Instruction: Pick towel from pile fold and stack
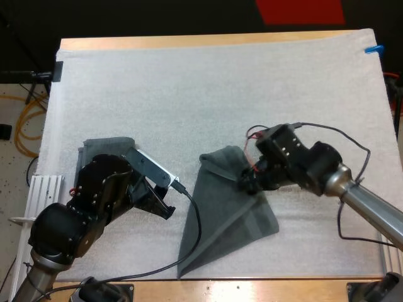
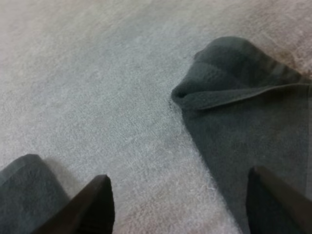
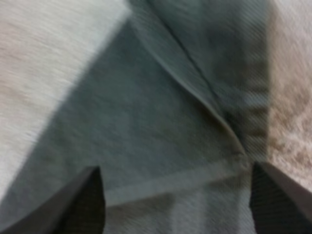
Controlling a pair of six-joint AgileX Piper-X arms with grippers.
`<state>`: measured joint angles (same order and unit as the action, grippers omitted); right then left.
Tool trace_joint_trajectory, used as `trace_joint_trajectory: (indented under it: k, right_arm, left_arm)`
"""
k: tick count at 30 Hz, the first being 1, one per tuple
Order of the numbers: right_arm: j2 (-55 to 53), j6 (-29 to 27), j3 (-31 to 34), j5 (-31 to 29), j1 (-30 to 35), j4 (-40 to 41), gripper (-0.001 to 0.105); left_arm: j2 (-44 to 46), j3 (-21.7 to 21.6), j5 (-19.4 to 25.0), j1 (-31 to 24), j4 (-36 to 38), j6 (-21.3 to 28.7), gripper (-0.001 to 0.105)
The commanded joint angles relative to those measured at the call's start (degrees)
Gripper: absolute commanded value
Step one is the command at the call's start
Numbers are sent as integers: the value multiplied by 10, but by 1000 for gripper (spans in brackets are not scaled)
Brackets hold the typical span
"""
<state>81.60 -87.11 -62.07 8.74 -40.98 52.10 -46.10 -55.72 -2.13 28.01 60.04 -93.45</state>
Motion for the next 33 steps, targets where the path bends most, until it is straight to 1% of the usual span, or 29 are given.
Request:
trace_joint_trajectory:
  k: [1,5,7,9,11,13,15,17,20,23,28,33]
  right_arm:
    - [11,-13,11,31,14,4,54]
    - [39,-26,37,38,20,5,43]
    - [48,-27,46,39,20,11,42]
    - [52,-27,55,28,22,26,42]
    - [52,-27,70,-20,22,58,43]
    - [52,-30,83,-34,22,80,46]
    - [50,-33,97,-27,22,92,47]
    - [47,-31,126,-3,22,93,47]
    - [47,-31,158,1,20,73,47]
    - [47,-31,177,9,20,29,47]
    - [49,-30,177,50,20,-21,47]
    - [55,-27,177,59,20,-37,47]
  left_arm:
    - [2,-1,-4,0,1,-1,57]
    - [2,-1,-4,0,1,-1,57]
    - [2,-1,-6,0,7,-1,57]
    - [2,-1,-6,0,20,-1,57]
    - [2,-1,-6,0,49,-1,57]
    - [2,-1,-6,0,69,-1,57]
    - [2,-1,-6,0,78,-1,57]
    - [2,-1,-16,0,78,-1,57]
    - [2,-1,-39,0,78,-1,57]
    - [2,-1,-42,0,78,-1,57]
    - [2,-1,-42,0,78,-1,57]
    - [2,-1,-42,0,78,-6,57]
